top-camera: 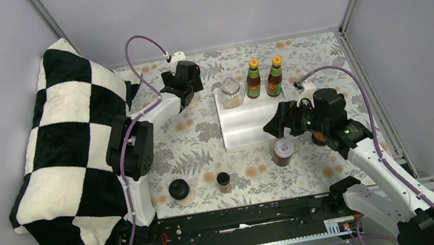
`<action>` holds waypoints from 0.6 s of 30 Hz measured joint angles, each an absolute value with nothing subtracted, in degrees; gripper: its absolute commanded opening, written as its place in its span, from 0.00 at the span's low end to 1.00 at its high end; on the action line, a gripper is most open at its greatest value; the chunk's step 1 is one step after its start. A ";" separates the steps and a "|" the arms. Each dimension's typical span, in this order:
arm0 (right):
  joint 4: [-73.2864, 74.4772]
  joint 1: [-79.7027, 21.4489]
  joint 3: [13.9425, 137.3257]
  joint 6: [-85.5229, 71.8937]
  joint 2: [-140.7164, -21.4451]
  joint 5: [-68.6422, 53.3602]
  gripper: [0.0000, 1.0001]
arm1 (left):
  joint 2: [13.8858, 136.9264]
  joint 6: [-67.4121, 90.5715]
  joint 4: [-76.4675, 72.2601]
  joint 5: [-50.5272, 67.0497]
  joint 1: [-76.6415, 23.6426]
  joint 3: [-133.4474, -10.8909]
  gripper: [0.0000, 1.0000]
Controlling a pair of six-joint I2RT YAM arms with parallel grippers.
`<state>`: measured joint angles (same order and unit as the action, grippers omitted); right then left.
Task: Organize the condiment bottles
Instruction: Pick up the object from the center of the board.
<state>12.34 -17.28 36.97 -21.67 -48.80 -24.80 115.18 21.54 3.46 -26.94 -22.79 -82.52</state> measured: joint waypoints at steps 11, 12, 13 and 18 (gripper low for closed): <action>12.10 -17.28 36.38 -21.67 -48.73 -24.95 1.00 | 115.13 22.63 3.92 -26.35 -22.79 -81.23 0.69; 12.10 -17.28 36.34 -21.67 -48.71 -24.97 1.00 | 115.13 22.61 3.97 -26.26 -22.79 -81.17 0.68; 12.10 -17.28 36.32 -21.67 -48.69 -24.99 1.00 | 115.13 22.63 3.92 -26.09 -22.79 -81.14 0.67; 12.10 -17.28 36.23 -21.67 -48.47 -25.02 1.00 | 114.69 22.65 3.90 -25.61 -22.79 -80.73 0.63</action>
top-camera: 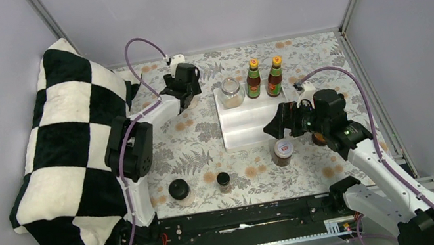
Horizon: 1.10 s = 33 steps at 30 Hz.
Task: Organize the condiment bottles
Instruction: Pick up the object from the center of the board.
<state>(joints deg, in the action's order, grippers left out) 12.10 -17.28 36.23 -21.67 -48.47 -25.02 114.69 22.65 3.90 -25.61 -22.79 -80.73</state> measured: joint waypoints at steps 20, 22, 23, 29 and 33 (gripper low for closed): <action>12.25 -17.28 36.25 -22.55 -45.58 -25.58 1.00 | 93.69 22.24 14.72 -22.22 -24.53 -76.16 0.62; 12.91 -17.28 36.51 -22.55 -45.43 -25.58 1.00 | 91.74 22.17 16.45 -21.58 -25.91 -76.36 0.62; 13.41 -17.28 36.80 -22.52 -45.34 -25.56 1.00 | 90.91 22.13 17.30 -21.30 -26.89 -76.58 0.62; 15.68 -17.28 40.12 -22.44 -44.73 -25.10 1.00 | 88.27 21.91 20.93 -20.56 -35.79 -77.17 0.62; 16.47 -17.28 41.43 -22.35 -43.97 -24.82 1.00 | 87.99 21.91 21.98 -20.53 -41.21 -77.17 0.62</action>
<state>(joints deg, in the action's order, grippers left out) 16.47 -17.28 41.43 -22.35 -43.97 -24.82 87.99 21.91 21.98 -20.53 -41.21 -77.17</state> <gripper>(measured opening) 0.994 0.676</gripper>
